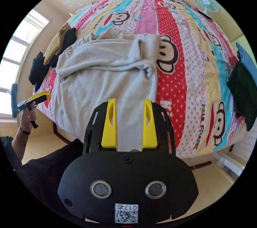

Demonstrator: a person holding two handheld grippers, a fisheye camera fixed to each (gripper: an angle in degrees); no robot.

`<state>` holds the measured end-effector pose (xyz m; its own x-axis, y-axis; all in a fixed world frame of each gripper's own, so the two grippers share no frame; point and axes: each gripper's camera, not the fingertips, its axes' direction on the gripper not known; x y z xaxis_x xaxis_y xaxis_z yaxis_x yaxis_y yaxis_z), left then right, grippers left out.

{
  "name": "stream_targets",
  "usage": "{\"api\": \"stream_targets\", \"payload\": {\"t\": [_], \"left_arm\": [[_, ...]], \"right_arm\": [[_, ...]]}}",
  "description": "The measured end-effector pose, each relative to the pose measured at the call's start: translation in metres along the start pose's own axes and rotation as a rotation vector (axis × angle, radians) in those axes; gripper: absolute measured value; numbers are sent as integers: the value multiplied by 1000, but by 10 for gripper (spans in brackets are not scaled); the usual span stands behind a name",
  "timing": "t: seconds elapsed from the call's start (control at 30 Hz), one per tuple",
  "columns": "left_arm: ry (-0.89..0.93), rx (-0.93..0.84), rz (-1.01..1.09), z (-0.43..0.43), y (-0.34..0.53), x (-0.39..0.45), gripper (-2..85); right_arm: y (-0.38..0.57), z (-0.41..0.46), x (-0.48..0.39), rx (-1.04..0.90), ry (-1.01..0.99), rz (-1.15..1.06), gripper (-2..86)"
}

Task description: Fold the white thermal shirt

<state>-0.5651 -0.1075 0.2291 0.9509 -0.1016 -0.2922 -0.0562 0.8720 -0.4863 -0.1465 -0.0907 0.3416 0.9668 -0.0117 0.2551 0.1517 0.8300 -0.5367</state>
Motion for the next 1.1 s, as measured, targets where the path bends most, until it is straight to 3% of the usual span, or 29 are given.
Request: {"api": "stream_targets", "payload": {"t": [0.13, 0.27, 0.4, 0.43, 0.47, 0.57, 0.67, 0.73, 0.83, 0.93, 1.1], "left_arm": [[20, -188, -34, 50, 50, -26, 141], [40, -227, 5, 54, 45, -41, 87], [258, -270, -25, 18, 54, -66, 24], [412, -274, -54, 0, 53, -79, 19], [581, -272, -94, -17, 48, -93, 16], [754, -71, -179, -63, 19, -131, 16], [652, 139, -129, -80, -35, -155, 34], [579, 214, -119, -74, -61, -168, 58], [492, 165, -153, -60, -73, -184, 118], [510, 170, -182, -48, -47, -188, 141], [516, 122, -230, -12, -24, -187, 140]], "right_arm": [[50, 19, 19, 58, -33, -8, 126], [48, 18, 3, -111, 153, -121, 91], [57, -29, 9, -158, 95, -160, 36], [56, -40, 14, -153, 61, -144, 34], [52, -66, 25, -107, -19, -96, 32], [27, -119, 64, 110, -194, 22, 33], [-17, -129, 102, 331, -273, 18, 46], [-48, -114, 126, 275, -255, 76, 73], [-49, -113, 144, 269, -321, 54, 118], [-15, -97, 158, 230, -190, 61, 128], [27, -55, 207, 316, -355, 217, 132]]}}
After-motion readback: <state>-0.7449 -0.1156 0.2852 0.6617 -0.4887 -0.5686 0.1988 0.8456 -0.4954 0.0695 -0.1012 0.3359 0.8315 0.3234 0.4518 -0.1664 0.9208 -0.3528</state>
